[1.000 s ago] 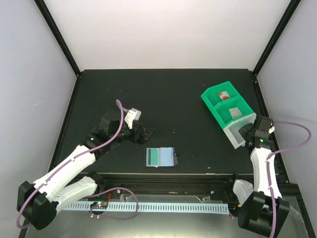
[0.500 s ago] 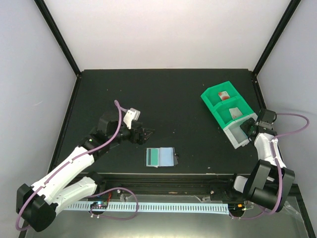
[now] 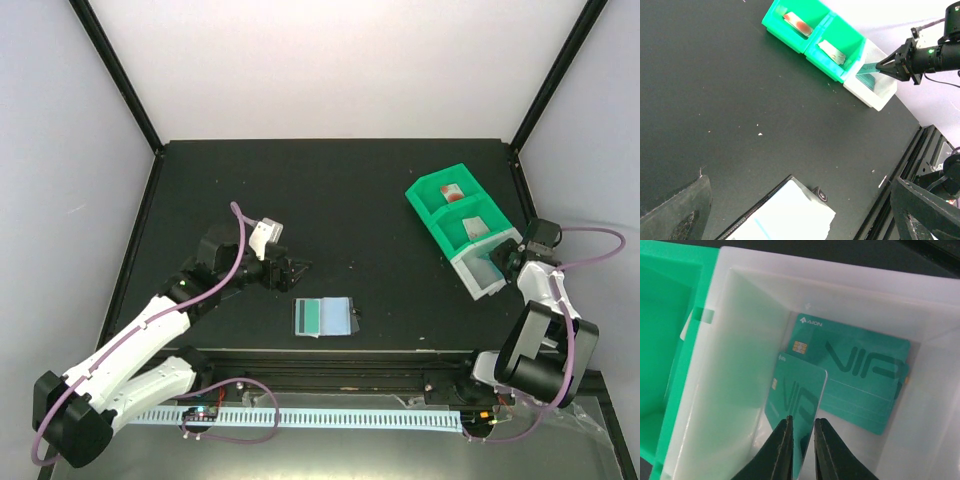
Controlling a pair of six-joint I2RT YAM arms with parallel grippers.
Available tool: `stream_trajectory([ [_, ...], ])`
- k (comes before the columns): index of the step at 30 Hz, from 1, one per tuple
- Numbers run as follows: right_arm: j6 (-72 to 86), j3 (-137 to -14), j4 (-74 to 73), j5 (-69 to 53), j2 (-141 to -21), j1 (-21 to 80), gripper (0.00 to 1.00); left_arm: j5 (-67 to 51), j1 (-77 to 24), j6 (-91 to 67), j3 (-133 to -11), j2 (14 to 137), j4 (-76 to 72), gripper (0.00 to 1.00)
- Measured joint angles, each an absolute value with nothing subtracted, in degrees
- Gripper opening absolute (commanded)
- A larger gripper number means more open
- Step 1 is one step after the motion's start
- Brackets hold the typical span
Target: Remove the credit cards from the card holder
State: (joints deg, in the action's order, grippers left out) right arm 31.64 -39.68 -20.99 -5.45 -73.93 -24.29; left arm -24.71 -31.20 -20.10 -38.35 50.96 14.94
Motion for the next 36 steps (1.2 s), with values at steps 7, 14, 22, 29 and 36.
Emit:
stream_trajectory([
  [7,31.44,-40.4,-21.56,-3.9,-76.25,-24.51,0.2,-24.71,-31.2,-19.92,-37.56,50.65,14.59,0.99],
  [14,32.18,-42.19,-23.49,0.4,-76.9,-24.51,0.2,-24.73,-31.2,-19.51,-37.56,50.63,14.55,0.99],
  [22,33.61,-45.56,-28.58,5.8,-76.88,-24.51,0.29,-27.07,-31.18,-19.27,-36.88,51.66,13.23,0.99],
  [29,33.41,-45.89,-31.33,4.1,-71.22,-24.56,0.32,-30.83,-30.74,-17.76,-36.91,54.24,14.0,0.97],
  [36,30.0,-45.52,-30.81,-7.55,-63.44,-24.51,0.32,-31.42,-30.7,-17.76,-37.5,57.47,15.03,0.86],
])
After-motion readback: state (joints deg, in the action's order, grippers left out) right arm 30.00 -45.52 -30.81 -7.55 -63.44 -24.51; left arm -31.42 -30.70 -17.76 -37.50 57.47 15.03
